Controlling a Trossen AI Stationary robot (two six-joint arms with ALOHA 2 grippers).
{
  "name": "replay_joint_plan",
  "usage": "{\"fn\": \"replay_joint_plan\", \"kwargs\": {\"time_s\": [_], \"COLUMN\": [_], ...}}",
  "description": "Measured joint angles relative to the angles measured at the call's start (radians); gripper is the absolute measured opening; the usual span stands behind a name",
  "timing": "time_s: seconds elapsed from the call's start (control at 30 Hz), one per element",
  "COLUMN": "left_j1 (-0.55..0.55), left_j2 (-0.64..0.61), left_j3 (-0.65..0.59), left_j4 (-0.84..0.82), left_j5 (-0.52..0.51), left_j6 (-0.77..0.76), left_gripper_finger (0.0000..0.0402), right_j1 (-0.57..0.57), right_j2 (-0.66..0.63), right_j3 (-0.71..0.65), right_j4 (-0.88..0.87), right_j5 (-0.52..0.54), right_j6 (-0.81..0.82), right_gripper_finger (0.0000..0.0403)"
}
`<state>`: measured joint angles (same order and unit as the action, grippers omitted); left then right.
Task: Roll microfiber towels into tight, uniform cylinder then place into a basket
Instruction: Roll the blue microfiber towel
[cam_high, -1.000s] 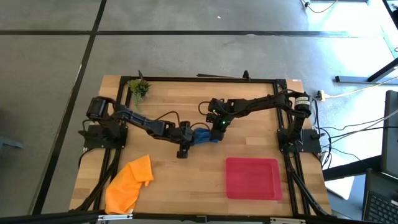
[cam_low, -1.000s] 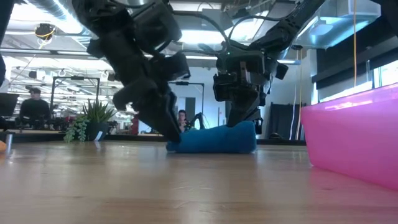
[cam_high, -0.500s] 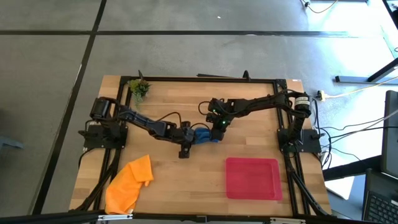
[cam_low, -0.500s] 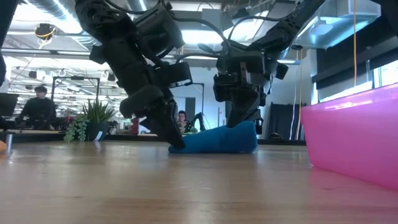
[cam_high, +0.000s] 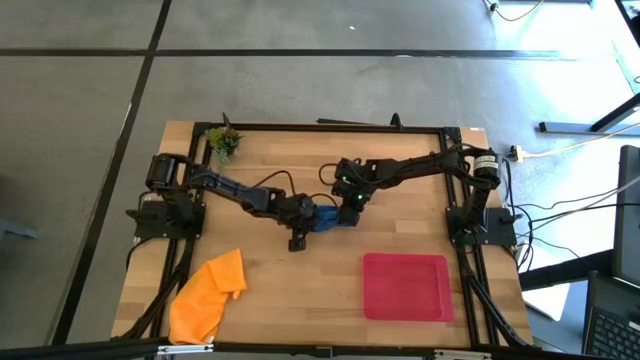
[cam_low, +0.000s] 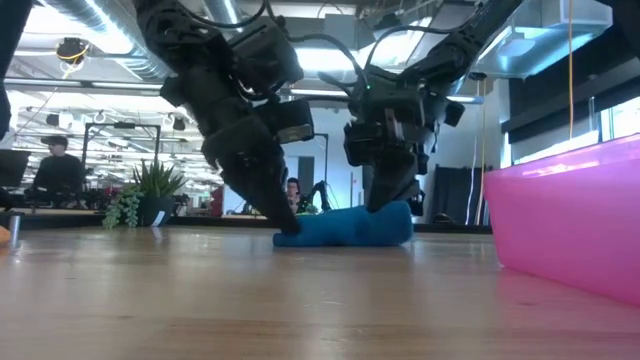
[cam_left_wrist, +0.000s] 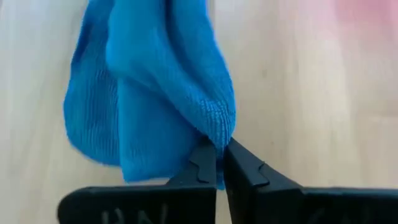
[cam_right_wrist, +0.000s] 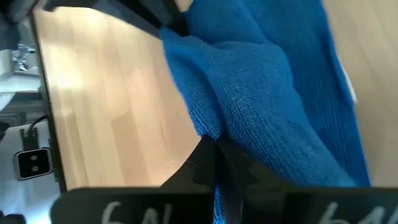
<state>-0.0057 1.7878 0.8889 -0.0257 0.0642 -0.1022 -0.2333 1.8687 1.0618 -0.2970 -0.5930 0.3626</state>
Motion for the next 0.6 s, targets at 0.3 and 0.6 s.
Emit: {"fn": "replay_joint_plan", "kwargs": {"time_s": [0.3,0.6], "left_j1": [0.046,0.099], "left_j2": [0.001,0.001], "left_j3": [0.092,0.155], "left_j4": [-0.098,-0.159], "left_j5": [0.045,0.164], "left_j6": [0.031,0.025], "left_gripper_finger": [0.0000,0.0000], "right_j1": [0.001,0.002], "right_j2": [0.000,0.000], "right_j3": [-0.023,-0.052], "right_j4": [-0.035,-0.025], "right_j5": [0.052,0.051], "right_j6": [-0.002,-0.004], "right_gripper_finger": [0.0005,0.0005]}}
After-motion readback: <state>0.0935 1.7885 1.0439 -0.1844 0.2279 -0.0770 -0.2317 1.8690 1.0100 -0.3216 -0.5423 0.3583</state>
